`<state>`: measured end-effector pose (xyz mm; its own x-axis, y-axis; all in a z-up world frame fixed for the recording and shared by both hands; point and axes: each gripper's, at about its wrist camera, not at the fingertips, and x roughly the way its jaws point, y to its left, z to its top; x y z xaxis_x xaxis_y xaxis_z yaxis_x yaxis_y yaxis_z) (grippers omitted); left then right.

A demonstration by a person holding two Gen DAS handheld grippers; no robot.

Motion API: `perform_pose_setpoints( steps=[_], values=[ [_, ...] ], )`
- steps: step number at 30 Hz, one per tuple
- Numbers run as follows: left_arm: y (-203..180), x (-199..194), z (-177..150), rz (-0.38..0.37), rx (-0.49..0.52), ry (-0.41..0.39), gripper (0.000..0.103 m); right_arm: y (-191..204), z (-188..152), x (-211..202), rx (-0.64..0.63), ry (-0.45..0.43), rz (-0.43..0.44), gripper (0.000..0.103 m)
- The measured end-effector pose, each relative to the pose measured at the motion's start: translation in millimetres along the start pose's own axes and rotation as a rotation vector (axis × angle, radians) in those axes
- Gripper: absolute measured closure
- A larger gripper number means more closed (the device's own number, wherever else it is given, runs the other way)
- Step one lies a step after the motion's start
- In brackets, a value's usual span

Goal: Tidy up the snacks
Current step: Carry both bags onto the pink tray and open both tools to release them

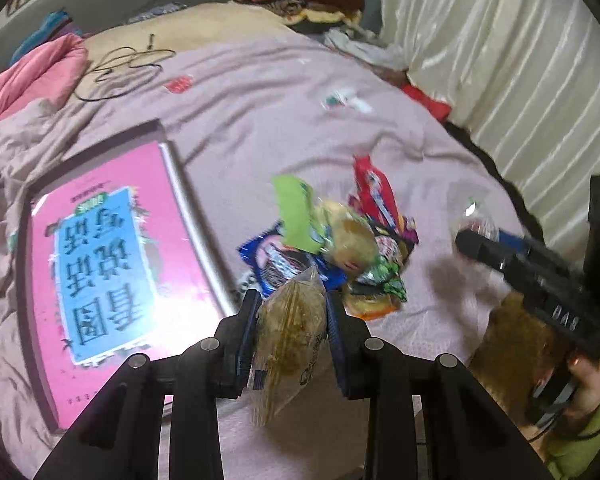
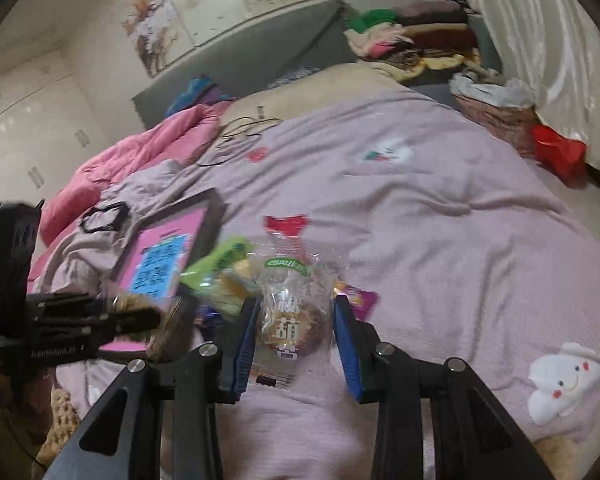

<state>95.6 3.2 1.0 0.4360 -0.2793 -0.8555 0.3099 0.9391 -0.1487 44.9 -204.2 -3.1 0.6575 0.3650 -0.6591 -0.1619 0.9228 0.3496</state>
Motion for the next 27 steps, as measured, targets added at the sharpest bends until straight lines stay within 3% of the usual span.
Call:
perform_pose_setpoints(
  steps=[6, 15, 22, 27],
  values=[
    [40.8, -21.7, -5.6, 0.046, -0.088, -0.045, 0.07, 45.8, 3.8, 13.9, -0.081, 0.021, 0.081, 0.066],
    [106.4, -37.4, -28.7, 0.184, -0.217, -0.059, 0.07, 125.7, -6.5, 46.8, -0.217, 0.086, 0.2, 0.066],
    [149.4, -36.6, -55.3, 0.283, -0.295, -0.058, 0.07, 170.8, -14.4, 81.7, -0.293, 0.151, 0.229, 0.066],
    [175.1, -34.8, -69.9, 0.272, -0.369, -0.062, 0.07, 185.3, -17.7, 102.0, -0.319, 0.181, 0.215, 0.066]
  ],
)
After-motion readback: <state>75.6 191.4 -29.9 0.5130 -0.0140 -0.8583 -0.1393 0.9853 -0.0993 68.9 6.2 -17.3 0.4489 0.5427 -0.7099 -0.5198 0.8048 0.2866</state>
